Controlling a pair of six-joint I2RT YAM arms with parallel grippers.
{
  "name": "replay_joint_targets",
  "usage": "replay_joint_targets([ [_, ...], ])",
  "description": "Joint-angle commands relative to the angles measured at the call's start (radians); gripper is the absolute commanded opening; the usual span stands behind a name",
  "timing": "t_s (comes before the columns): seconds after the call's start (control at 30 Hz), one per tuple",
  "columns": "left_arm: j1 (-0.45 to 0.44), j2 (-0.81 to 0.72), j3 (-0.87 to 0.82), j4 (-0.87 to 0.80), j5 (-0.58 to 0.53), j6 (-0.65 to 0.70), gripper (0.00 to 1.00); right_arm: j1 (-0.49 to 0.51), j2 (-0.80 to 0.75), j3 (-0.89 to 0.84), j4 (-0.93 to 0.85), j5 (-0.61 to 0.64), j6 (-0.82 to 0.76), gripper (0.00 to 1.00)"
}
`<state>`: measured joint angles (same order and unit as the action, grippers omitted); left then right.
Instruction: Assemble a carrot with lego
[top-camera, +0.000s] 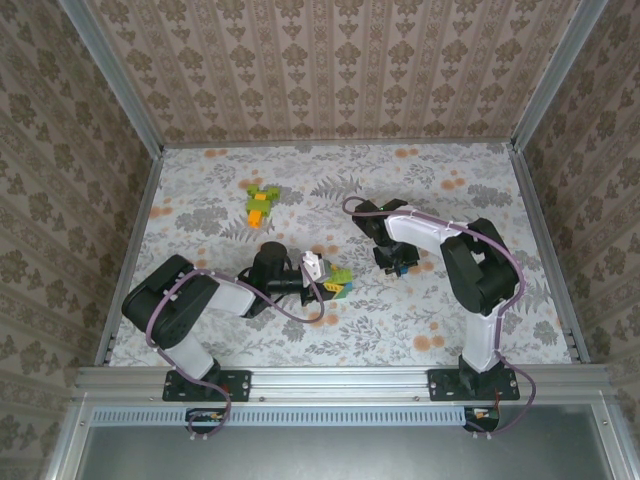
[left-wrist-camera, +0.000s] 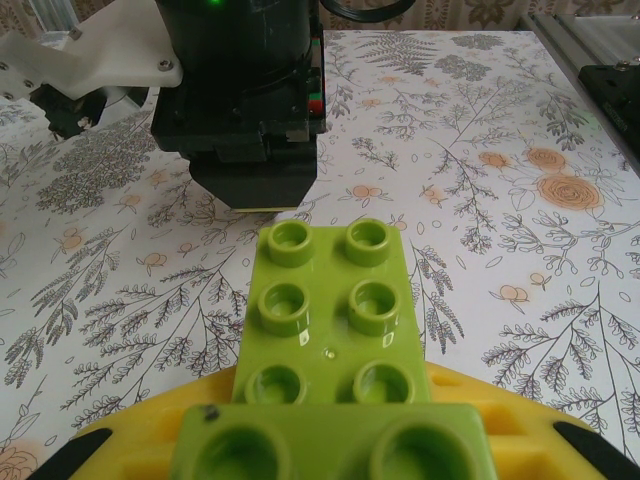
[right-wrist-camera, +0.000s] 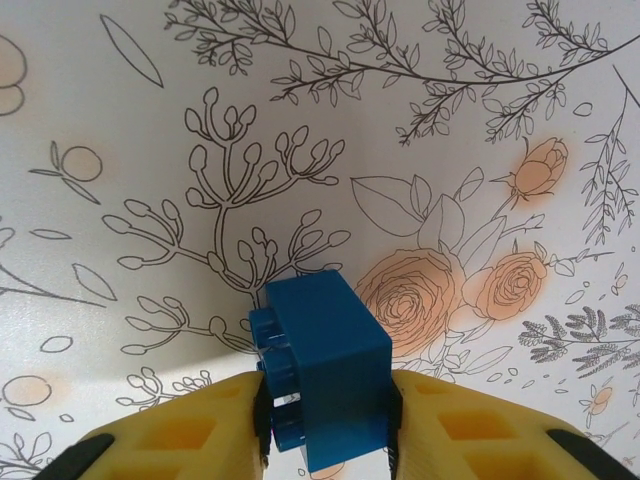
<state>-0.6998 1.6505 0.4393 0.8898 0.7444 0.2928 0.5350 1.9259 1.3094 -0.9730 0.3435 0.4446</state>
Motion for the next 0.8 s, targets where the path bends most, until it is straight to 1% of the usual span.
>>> replay_joint_targets([
  [0.0,-0.003,0.048,-0.010,-0.129,-0.046,0.034,0.28,0.004,0.006,0.024,-0.033,0.037,-0.004,0.33],
  [0.1,-0.003,0.048,-0.010,-0.129,-0.046,0.034,0.28,-0.002,-0.018,0.019,-0.023,0.021,-0.010,0.30],
  [0.23,-0.002,0.048,-0.010,-0.129,-0.047,0.034,0.28,-0.036,-0.075,-0.007,0.021,-0.075,-0.026,0.27],
  [0.27,-0.003,0.048,-0.008,-0.130,-0.046,0.034,0.28,-0.054,-0.094,-0.026,0.047,-0.127,-0.030,0.27],
  [0.43,-0.003,0.048,-0.008,-0.132,-0.046,0.034,0.28,-0.162,-0.200,-0.137,0.225,-0.465,-0.022,0.26],
  [0.6,-0.003,0.048,-0.007,-0.135,-0.046,0.035,0.28,-0.243,-0.195,-0.225,0.385,-0.742,0.009,0.27],
  [0.7,-0.003,0.049,-0.005,-0.136,-0.044,0.035,0.28,-0.278,-0.159,-0.268,0.491,-0.853,0.035,0.27],
  [0.77,-0.003,0.048,-0.005,-0.138,-0.044,0.035,0.28,-0.292,-0.132,-0.272,0.510,-0.865,0.038,0.27],
])
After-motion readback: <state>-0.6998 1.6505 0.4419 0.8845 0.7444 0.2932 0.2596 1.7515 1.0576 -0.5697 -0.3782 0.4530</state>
